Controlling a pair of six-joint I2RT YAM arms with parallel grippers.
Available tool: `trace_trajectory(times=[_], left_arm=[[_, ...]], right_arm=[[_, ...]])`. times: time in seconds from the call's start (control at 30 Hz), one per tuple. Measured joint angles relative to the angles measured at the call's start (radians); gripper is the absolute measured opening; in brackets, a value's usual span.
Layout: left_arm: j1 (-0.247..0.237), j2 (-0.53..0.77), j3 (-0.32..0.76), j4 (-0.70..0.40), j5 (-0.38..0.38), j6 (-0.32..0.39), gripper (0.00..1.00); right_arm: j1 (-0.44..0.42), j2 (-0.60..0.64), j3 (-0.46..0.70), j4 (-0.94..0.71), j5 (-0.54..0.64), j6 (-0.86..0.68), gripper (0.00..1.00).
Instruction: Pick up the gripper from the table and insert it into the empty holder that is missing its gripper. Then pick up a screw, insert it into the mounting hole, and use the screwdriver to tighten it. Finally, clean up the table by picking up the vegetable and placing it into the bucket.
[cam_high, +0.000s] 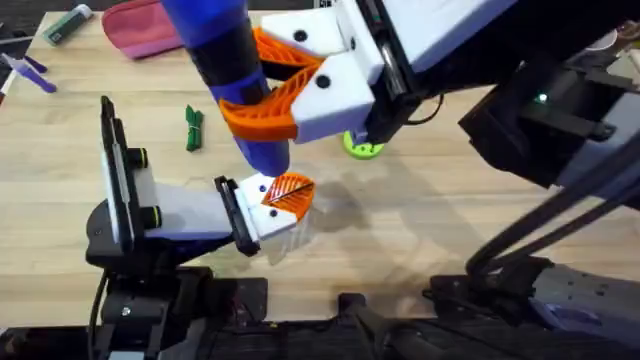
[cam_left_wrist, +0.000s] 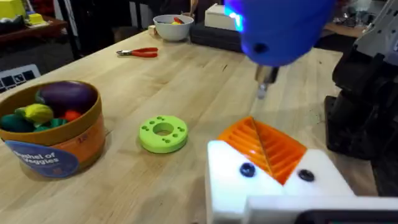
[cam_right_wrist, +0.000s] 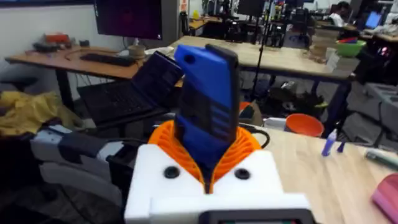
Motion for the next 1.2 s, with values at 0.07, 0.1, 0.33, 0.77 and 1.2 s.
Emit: trace_trajectory(times=[0.07,0.1,0.33,0.77,1.2], left_arm=[[0.000,0.000,0.000,0.000,0.000,0.000,0.007],[0.000,0.000,0.000,0.000,0.000,0.000,0.007],[0.000,0.000,0.000,0.000,0.000,0.000,0.007],[0.000,0.000,0.000,0.000,0.000,0.000,0.007],[0.000,0.000,0.000,0.000,0.001,0.000,0.007]], right_arm=[[0.001,0.001,0.000,0.000,-0.002,-0.026,0.024],[0.003,0.003,0.000,0.001,-0.002,-0.035,0.024],[0.043,0.039,0.000,0.041,-0.007,-0.080,0.024],[0.064,0.081,0.000,0.076,-0.008,-0.087,0.024],[0.093,0.082,0.000,0.067,-0.008,-0.087,0.024]])
